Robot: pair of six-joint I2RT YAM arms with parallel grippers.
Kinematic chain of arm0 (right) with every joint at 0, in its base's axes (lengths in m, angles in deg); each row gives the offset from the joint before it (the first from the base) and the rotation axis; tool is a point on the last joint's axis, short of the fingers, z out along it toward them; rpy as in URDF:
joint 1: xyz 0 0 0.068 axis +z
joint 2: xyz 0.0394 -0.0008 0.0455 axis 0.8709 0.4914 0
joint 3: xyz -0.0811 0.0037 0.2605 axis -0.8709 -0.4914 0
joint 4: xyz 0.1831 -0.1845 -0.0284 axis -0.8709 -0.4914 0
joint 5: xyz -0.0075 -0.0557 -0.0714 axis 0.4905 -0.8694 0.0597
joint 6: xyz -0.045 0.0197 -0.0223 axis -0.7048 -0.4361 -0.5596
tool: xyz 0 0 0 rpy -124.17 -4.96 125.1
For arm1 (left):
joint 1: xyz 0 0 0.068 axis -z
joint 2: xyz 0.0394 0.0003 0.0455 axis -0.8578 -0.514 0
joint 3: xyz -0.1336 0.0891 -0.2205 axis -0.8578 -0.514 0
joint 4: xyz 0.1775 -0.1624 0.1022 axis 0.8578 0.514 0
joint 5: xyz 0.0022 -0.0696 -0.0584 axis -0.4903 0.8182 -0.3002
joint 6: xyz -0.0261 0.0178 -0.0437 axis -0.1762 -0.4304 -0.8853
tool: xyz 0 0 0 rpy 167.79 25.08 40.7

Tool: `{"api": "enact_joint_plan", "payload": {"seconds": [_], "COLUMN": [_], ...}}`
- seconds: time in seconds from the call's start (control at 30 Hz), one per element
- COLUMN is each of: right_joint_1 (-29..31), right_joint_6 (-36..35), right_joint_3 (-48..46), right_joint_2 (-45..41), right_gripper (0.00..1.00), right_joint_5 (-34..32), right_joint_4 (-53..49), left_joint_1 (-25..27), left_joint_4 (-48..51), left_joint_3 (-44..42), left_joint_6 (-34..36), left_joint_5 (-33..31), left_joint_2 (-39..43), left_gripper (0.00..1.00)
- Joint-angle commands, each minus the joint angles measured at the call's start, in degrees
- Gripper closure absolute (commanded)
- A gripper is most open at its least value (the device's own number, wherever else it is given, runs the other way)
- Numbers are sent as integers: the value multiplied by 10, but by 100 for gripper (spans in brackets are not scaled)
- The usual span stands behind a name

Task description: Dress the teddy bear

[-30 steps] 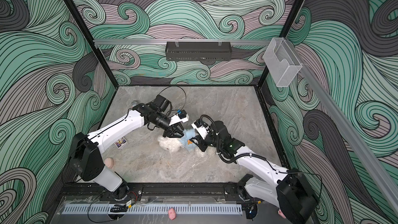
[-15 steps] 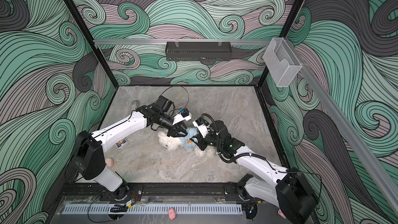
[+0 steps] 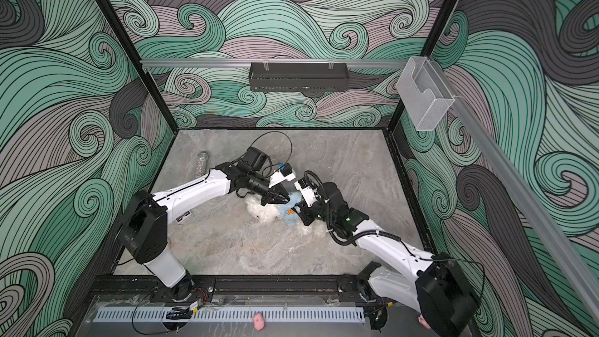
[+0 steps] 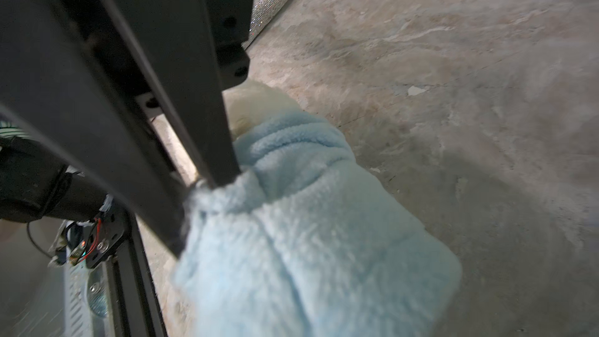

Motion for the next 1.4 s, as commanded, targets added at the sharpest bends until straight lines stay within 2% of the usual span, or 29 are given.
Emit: {"api": "enact_joint_plan", "payload": {"seconds": [0.0, 0.1, 0.23, 0.6, 0.7, 0.77, 0.87, 0.97, 1.1, 1.2, 1.3, 1.37], "right_joint_1": [1, -28, -66, -69, -69, -70, -70, -75, -68, -65, -66, -66], "right_joint_6": [16, 37, 95, 190, 223, 235, 229, 209, 160, 127, 103, 92], "right_joint_3": [7, -31, -71, -95, -100, -101, -100, -104, -81, -72, -71, -70], "right_joint_2": [-44, -76, -122, -160, -166, -162, -146, -125, -93, -85, -87, -90], "right_gripper": [96, 100, 100, 100, 100, 100, 100, 100, 100, 100, 100, 100], "right_joint_5": [-15, -40, -57, -126, -140, -128, -98, -34, 37, 63, 79, 83], "right_joint_4": [196, 156, 126, 120, 124, 135, 157, 202, 216, 207, 192, 182], "left_joint_1": [30, -3, -34, -72, -73, -75, -76, -76, -66, -66, -66, -66], "left_joint_4": [-151, -179, -175, -216, -213, -202, -206, -197, -145, -139, -137, -120], "left_joint_3": [-37, -67, -96, -149, -167, -172, -174, -162, -123, -104, -100, -97], "left_joint_6": [-110, -139, -144, -210, -204, -196, -188, -154, -117, -130, -129, -117], "left_joint_5": [58, 29, -1, -119, -129, -125, -83, -37, -57, -54, -60, -65], "left_joint_2": [38, 82, 123, 170, 181, 185, 189, 183, 156, 150, 155, 157], "left_gripper": [100, 100, 100, 100, 100, 100, 100, 100, 100, 81, 71, 70]}}
